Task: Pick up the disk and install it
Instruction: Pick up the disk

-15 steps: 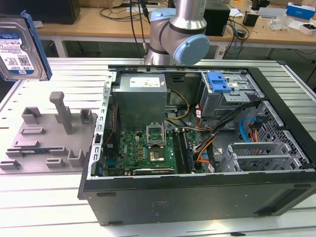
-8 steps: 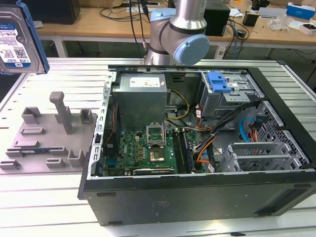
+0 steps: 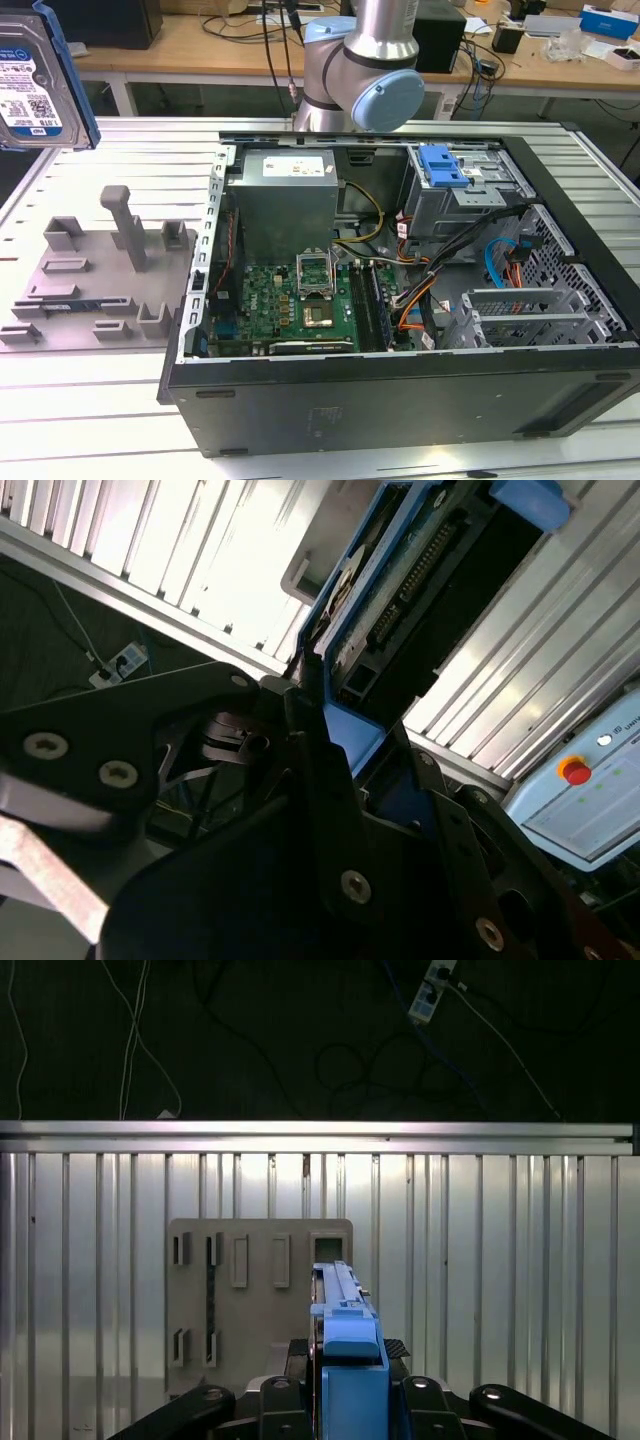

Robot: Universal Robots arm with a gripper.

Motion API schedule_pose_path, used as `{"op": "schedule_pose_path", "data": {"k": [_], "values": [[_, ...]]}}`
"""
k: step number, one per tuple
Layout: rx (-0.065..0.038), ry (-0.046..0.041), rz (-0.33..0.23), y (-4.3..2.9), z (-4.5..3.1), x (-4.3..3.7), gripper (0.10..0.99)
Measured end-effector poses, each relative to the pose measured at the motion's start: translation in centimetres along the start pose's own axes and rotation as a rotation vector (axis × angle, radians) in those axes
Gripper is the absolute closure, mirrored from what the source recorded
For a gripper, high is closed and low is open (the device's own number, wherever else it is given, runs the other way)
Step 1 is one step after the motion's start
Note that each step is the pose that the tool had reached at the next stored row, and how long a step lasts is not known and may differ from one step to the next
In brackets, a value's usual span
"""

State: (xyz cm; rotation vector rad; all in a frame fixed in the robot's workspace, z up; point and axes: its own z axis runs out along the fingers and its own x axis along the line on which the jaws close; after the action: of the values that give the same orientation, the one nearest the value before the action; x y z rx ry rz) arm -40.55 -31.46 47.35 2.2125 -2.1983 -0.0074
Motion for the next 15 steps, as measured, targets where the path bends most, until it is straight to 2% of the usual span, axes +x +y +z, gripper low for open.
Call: {"op": "schedule_pose_path", "data": {"k": [4,8,9,15], "values": [[0.000,0.0005,0.000,-0.23,-0.01,0.01,0.718],[0.000,0.0004,0.002,-1.27,-0.03,0.32,0.718],[-0.003,0.0005,0.002,-1.77,-0.11,0.51,0.718],[-0.013,0.0008,0.001,-3.05,-0.45,1.34,0.718]]}}
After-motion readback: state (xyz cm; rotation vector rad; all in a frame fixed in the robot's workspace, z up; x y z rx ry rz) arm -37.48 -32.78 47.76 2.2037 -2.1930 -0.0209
